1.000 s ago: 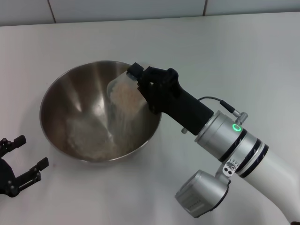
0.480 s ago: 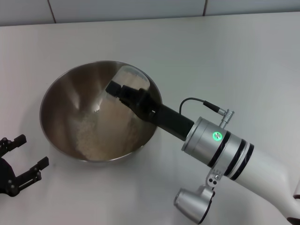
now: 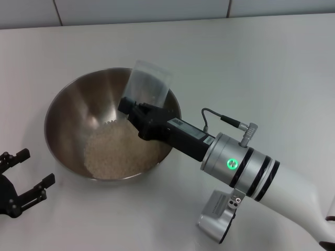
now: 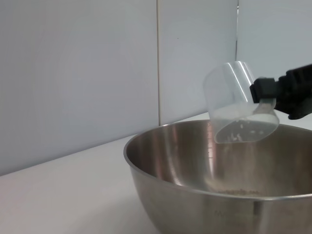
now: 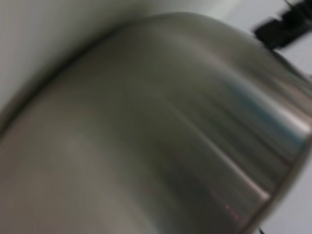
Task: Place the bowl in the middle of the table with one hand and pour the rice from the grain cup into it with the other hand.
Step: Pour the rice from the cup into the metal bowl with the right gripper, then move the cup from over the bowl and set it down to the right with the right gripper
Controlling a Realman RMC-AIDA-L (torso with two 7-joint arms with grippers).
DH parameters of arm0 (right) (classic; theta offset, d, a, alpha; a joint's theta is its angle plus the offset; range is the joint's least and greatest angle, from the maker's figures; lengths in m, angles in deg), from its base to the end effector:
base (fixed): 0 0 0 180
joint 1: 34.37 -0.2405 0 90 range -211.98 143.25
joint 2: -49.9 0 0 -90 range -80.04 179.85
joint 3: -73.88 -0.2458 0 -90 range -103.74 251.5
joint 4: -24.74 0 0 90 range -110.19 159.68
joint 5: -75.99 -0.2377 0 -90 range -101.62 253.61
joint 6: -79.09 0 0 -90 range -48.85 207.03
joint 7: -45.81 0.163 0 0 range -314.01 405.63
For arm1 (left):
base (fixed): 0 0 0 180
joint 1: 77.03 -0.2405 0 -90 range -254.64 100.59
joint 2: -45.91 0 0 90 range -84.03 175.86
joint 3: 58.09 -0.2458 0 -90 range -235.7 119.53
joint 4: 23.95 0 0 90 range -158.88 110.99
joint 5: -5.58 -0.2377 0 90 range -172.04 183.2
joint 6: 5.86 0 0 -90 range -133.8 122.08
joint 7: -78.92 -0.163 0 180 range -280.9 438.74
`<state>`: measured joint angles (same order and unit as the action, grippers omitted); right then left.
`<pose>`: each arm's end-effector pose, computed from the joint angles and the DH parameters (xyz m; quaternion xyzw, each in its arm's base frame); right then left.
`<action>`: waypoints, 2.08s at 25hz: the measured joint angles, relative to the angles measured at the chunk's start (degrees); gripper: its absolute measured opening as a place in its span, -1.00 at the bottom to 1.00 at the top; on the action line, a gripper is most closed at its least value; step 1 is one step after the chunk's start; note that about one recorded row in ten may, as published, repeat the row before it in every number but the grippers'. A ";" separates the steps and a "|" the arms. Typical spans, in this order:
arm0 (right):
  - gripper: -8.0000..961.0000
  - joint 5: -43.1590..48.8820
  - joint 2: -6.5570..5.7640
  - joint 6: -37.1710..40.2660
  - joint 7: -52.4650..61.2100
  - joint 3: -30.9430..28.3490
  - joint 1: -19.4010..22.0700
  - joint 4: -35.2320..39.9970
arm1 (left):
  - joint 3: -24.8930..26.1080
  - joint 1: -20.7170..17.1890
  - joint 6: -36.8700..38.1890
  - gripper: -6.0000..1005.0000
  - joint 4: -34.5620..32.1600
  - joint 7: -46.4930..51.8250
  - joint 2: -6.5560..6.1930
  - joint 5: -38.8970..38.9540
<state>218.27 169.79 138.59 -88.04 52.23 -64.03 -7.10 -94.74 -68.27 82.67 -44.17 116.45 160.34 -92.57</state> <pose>0.1662 0.2984 -0.1732 -0.3899 -0.7891 -0.1454 0.4518 -0.3882 0.2282 -0.0008 -0.8955 -0.1654 -0.2437 0.3336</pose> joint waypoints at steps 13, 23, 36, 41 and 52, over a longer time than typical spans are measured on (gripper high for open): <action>-0.82 -3.86 0.00 2.99 27.44 -1.04 1.46 -6.06 | 0.00 0.25 0.08 0.60 0.03 0.09 -0.06 -0.03; -0.81 -20.83 -0.05 8.95 95.74 -4.27 4.01 -9.00 | 0.00 0.46 -0.03 0.60 0.02 0.09 -0.10 -0.01; -0.79 -26.36 0.02 5.13 119.80 -7.96 4.25 5.43 | 0.13 0.86 -0.03 0.60 0.01 0.09 0.00 -0.01; -0.78 -26.58 0.00 -0.89 120.03 -7.95 2.83 6.84 | 0.10 1.20 -0.02 0.60 0.01 0.08 0.04 -0.01; -0.76 -26.01 0.00 -9.70 120.22 -6.50 -0.90 7.65 | 0.00 1.35 -0.10 0.60 0.01 0.08 0.21 -0.02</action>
<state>192.27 169.78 128.89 32.19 45.73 -64.93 0.55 -94.74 -66.92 82.57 -44.16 116.53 160.55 -92.59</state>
